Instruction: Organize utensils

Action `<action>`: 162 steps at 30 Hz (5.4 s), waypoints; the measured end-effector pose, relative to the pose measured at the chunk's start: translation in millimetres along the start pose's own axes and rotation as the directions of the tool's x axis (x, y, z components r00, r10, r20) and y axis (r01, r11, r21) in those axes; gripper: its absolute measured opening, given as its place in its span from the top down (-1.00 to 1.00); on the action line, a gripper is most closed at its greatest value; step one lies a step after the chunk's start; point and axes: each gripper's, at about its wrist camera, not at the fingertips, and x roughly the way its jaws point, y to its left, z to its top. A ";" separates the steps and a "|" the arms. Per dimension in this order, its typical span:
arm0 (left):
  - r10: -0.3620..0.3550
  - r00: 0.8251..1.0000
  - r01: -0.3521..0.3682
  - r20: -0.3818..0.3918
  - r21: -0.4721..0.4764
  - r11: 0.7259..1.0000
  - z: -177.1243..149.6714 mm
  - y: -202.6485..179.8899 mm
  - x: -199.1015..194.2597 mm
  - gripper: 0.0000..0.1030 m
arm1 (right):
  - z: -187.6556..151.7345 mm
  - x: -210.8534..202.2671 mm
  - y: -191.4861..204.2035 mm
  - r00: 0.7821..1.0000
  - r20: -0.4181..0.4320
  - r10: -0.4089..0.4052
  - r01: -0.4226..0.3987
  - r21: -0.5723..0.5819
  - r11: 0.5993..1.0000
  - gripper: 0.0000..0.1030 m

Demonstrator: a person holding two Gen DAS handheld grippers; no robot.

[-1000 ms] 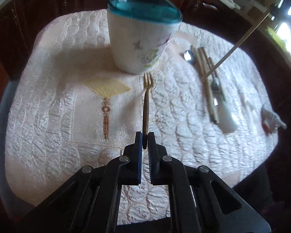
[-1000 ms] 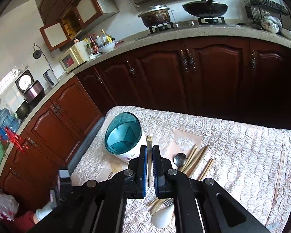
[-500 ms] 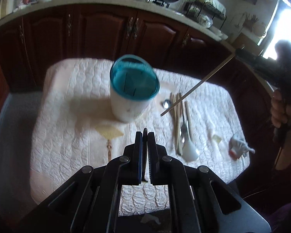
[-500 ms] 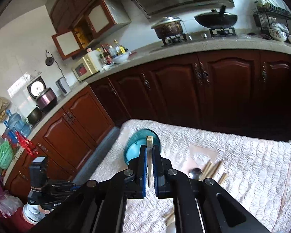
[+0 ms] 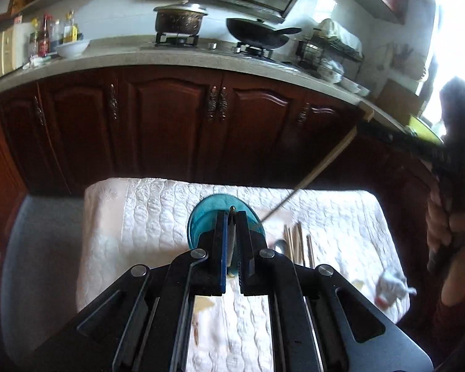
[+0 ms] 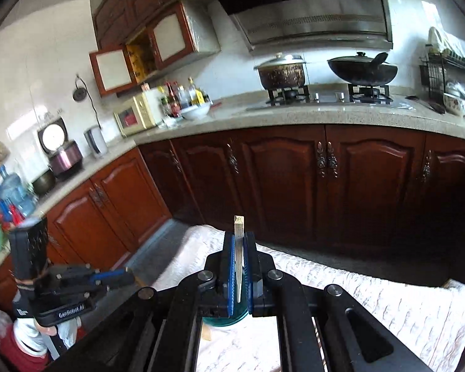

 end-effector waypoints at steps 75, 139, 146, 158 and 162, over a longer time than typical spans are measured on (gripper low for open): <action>0.125 0.992 -0.124 -0.029 0.046 0.991 -51.8 -130.5 49.1 -0.06 | -133.8 -15.7 -72.2 0.951 -0.166 -0.261 0.286 0.150 0.947 0.07; 0.157 0.932 -0.156 -0.327 0.028 0.987 -110.1 -114.5 213.1 -0.12 | -216.5 146.1 -180.4 0.870 -0.493 0.008 0.186 0.342 0.921 0.75; 0.172 0.929 -0.164 -0.329 0.051 0.985 -104.4 -115.3 244.2 -0.12 | -231.4 129.2 -190.8 0.871 -0.491 0.037 0.160 0.354 0.922 0.75; 0.105 0.936 -0.080 -0.336 0.086 0.993 -90.5 -117.1 279.3 0.84 | -219.9 137.6 -216.4 0.877 -0.478 0.051 0.159 0.389 0.907 0.73; 0.075 0.939 -0.058 -0.335 0.059 0.997 -91.3 -114.7 258.8 0.98 | -216.5 145.3 -221.2 0.886 -0.460 0.058 0.157 0.415 0.896 0.74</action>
